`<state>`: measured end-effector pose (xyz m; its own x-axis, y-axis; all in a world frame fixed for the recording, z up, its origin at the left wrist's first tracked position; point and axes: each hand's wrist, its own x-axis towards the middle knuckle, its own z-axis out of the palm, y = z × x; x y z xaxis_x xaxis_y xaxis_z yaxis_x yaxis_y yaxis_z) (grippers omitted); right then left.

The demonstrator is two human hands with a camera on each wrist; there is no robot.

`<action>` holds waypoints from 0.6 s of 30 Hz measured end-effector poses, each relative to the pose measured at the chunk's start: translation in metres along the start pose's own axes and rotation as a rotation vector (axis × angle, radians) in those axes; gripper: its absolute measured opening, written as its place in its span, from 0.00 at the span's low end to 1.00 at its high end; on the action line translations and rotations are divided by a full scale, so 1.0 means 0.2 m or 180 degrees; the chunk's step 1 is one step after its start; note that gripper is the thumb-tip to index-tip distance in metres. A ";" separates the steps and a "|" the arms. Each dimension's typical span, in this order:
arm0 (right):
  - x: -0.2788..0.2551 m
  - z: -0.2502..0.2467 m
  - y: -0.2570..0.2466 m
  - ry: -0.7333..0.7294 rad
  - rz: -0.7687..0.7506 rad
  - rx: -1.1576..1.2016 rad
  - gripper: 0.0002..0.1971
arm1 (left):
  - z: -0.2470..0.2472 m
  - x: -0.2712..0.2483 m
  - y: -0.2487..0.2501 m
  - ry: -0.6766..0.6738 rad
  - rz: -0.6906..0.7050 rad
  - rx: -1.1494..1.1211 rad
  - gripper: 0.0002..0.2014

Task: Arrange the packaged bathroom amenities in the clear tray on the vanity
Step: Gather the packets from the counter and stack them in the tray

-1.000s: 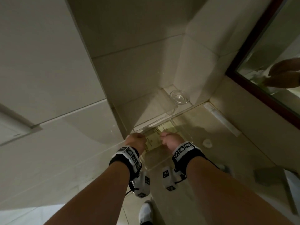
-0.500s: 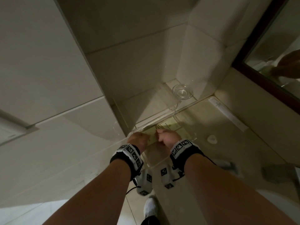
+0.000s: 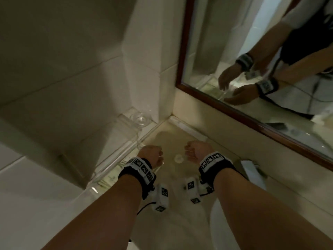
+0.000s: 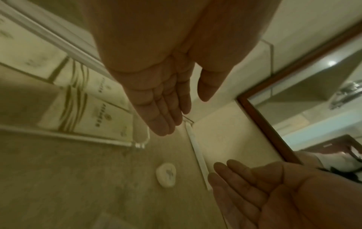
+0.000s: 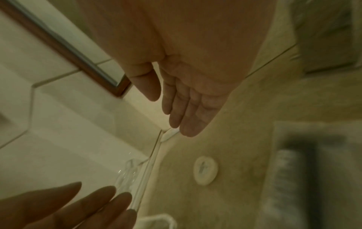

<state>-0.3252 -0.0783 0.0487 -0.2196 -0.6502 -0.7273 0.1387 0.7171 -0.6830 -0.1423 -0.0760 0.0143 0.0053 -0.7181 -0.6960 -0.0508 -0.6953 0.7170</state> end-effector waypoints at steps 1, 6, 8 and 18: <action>0.00 -0.08 0.01 0.0062 0.0031 0.0002 0.04 | 0.07 -0.08 0.04 -0.0016 -0.0029 -0.0182 0.12; 0.00 -0.38 0.12 0.0268 0.0107 0.0223 0.07 | 0.32 -0.22 0.03 -0.0307 -0.0203 0.0207 0.12; -0.04 -0.47 0.15 0.0290 0.0085 0.0301 0.07 | 0.41 -0.25 0.01 -0.0436 -0.0166 0.0297 0.10; -0.61 -1.31 0.08 -0.0035 -0.0795 0.1237 0.07 | 1.31 -0.70 0.25 -0.1171 0.0332 0.0526 0.06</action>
<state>-0.5484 0.0775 0.1441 -0.2824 -0.7953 -0.5364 0.4350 0.3922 -0.8105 -0.4077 -0.0020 0.1380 -0.3642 -0.7044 -0.6092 -0.1918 -0.5834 0.7892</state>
